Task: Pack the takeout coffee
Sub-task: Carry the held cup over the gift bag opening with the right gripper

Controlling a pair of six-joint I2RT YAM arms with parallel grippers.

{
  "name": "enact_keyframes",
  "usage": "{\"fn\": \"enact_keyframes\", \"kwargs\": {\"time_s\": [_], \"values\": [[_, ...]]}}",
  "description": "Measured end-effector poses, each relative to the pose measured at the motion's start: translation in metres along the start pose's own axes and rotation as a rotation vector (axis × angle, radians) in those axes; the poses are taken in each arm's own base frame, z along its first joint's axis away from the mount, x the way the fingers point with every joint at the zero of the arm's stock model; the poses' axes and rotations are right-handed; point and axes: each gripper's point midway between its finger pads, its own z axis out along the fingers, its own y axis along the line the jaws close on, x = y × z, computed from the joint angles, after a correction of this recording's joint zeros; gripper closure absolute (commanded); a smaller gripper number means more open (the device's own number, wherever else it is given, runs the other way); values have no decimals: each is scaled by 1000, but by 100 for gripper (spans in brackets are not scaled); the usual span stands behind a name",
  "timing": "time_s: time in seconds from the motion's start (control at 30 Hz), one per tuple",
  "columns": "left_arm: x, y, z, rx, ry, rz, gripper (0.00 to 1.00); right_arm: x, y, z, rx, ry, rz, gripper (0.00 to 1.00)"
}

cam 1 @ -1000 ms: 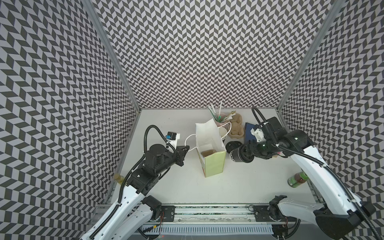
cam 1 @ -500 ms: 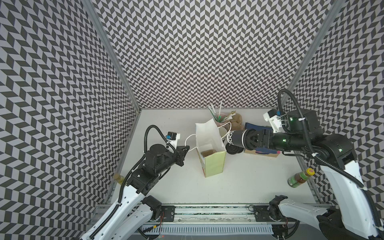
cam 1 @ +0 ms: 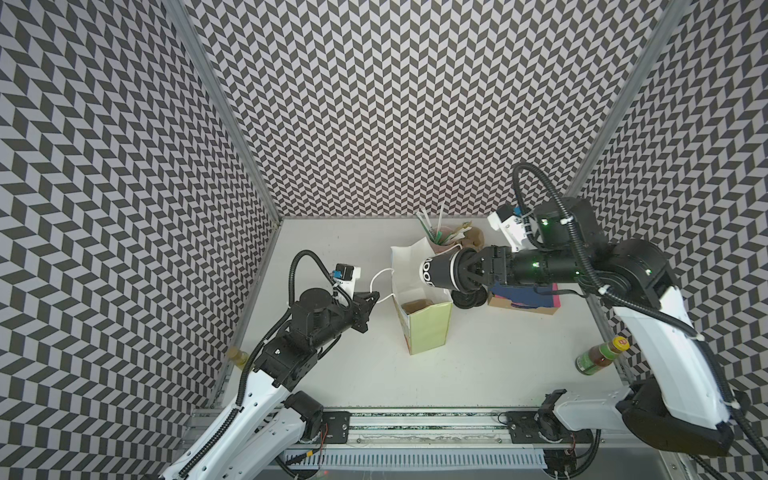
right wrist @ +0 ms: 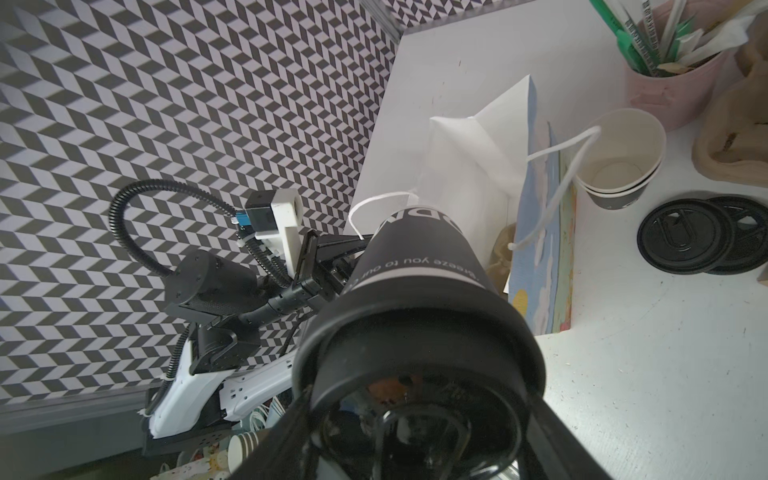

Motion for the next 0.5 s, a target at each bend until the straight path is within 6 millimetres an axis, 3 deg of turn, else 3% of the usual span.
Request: {"fn": "enact_keyframes", "kwargs": {"time_s": [0.3,0.5], "values": [[0,0,0,-1,2,0,100,-4,-16,34,98,38,9,100],[2,1,2,-3,9,-2,100,-5,-30,70,172,95,11,100]]}}
